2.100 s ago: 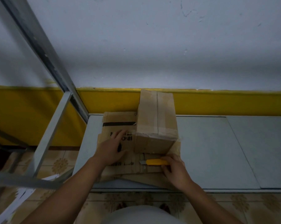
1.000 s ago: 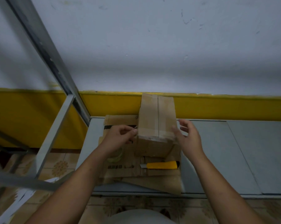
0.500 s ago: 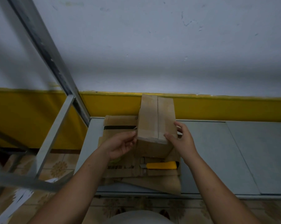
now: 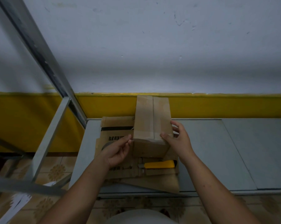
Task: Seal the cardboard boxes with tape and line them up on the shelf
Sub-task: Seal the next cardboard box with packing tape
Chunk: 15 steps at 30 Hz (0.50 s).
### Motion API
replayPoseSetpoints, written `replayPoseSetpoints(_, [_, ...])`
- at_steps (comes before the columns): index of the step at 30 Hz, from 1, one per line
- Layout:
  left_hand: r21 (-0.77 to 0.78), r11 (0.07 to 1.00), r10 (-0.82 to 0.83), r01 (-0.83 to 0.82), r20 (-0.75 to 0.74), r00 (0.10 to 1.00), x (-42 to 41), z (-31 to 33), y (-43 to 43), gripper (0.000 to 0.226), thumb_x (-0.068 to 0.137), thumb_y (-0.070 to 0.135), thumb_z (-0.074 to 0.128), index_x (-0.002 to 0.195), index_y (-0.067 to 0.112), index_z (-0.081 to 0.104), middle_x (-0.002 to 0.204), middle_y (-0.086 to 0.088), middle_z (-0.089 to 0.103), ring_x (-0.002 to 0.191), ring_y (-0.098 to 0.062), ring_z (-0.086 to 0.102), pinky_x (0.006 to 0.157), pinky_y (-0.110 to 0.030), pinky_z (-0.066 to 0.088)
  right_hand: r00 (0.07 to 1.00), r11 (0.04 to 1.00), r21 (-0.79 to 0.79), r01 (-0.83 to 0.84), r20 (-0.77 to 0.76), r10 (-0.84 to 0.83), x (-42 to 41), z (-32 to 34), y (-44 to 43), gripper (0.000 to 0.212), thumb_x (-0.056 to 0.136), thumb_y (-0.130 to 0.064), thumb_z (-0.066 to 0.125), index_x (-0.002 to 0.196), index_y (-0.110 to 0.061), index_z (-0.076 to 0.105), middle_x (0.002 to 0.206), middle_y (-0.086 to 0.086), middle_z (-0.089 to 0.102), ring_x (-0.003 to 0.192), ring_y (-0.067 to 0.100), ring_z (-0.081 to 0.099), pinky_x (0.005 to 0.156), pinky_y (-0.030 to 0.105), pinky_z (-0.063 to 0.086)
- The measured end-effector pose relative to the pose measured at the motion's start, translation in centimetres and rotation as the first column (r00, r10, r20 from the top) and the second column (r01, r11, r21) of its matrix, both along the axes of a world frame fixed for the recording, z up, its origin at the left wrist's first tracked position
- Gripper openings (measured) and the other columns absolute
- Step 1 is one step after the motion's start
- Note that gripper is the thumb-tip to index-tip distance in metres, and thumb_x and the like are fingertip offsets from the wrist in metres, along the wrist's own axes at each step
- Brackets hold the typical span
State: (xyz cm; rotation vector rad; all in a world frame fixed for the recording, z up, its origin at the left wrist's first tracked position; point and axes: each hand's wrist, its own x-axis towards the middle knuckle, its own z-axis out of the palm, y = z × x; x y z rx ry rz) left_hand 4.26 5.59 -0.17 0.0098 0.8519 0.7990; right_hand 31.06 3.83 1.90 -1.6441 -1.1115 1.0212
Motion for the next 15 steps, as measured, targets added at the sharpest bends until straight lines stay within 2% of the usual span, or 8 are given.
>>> replayPoseSetpoints(2, [0.010,0.999,0.032,-0.031,-0.023,0.999,0.3,0.1,-0.2,0.039,0.088,0.005,0.076,0.126,-0.001,0.066,0.100,-0.015,0.073,0.070,-0.012,0.074,0.059,-0.019,0.062,1.000,1.000,0.001,0.005,-0.003,-0.005,0.0,0.0,0.0,0.068,0.084,-0.033,0.084,0.143,-0.033,0.049,0.140,-0.002,0.055,0.123,0.021,0.058,0.093,0.043,0.060])
replayPoseSetpoints(6, [0.000,1.000,0.026,-0.026,-0.052,0.998,0.9,0.2,-0.5,0.052,0.084,0.007,0.080,0.133,0.001,0.065,0.096,-0.013,0.075,0.068,-0.011,0.072,0.056,-0.018,0.060,1.000,1.000,0.017,0.009,-0.010,-0.008,-0.2,0.1,-0.1,0.066,0.086,-0.031,0.083,0.142,-0.031,0.049,0.135,-0.004,0.056,0.120,0.019,0.058,0.086,0.033,0.060])
replayPoseSetpoints(8, [-0.031,0.999,-0.043,0.040,-0.102,0.994,1.3,0.2,-0.7,0.051,0.079,0.017,0.084,0.126,0.006,0.069,0.090,-0.007,0.075,0.062,-0.008,0.067,0.046,-0.017,0.053,1.000,0.999,0.041,0.006,-0.004,-0.006,-0.4,0.1,-0.2,0.064,0.087,-0.030,0.082,0.142,-0.031,0.050,0.132,-0.007,0.055,0.120,0.017,0.057,0.085,0.028,0.058])
replayPoseSetpoints(10, [-0.034,0.991,-0.130,0.126,-0.242,0.962,1.6,-0.2,-0.7,0.042,0.079,0.034,0.085,0.113,0.014,0.072,0.083,0.000,0.073,0.059,-0.007,0.059,0.041,-0.017,0.040,1.000,0.998,0.064,0.022,-0.018,-0.021,-0.4,0.0,-0.4,0.060,0.088,-0.029,0.082,0.140,-0.031,0.051,0.128,-0.011,0.055,0.122,0.015,0.056,0.085,0.024,0.056])
replayPoseSetpoints(11, [-0.020,0.987,-0.158,0.160,-0.321,0.934,1.7,-0.4,-0.8,0.039,0.083,0.042,0.083,0.109,0.016,0.072,0.080,0.002,0.071,0.058,-0.006,0.056,0.042,-0.018,0.036,0.999,0.997,0.072,0.029,-0.035,-0.026,-0.5,-0.1,-0.5,0.059,0.088,-0.028,0.082,0.139,-0.030,0.052,0.127,-0.012,0.056,0.123,0.013,0.056,0.087,0.024,0.056])
replayPoseSetpoints(13, [0.054,0.967,-0.186,0.249,-0.522,0.833,1.7,-1.1,-0.8,0.041,0.091,0.053,0.074,0.114,0.019,0.071,0.077,0.003,0.066,0.058,-0.008,0.053,0.045,-0.021,0.035,0.998,0.995,0.095,0.039,-0.045,-0.035,-0.5,-0.1,-0.8,0.059,0.087,-0.029,0.082,0.139,-0.028,0.055,0.129,-0.013,0.059,0.125,0.011,0.055,0.094,0.029,0.056])
replayPoseSetpoints(15, [0.168,0.927,-0.092,0.336,-0.765,0.638,1.6,-1.5,-1.2,0.036,0.097,0.052,0.069,0.115,0.021,0.072,0.088,0.000,0.071,0.062,-0.013,0.060,0.048,-0.025,0.043,0.999,0.991,0.127,0.037,-0.021,-0.035,-0.3,-0.2,-1.1,0.058,0.088,-0.028,0.081,0.140,-0.025,0.057,0.134,-0.010,0.061,0.126,0.009,0.055,0.104,0.035,0.054])
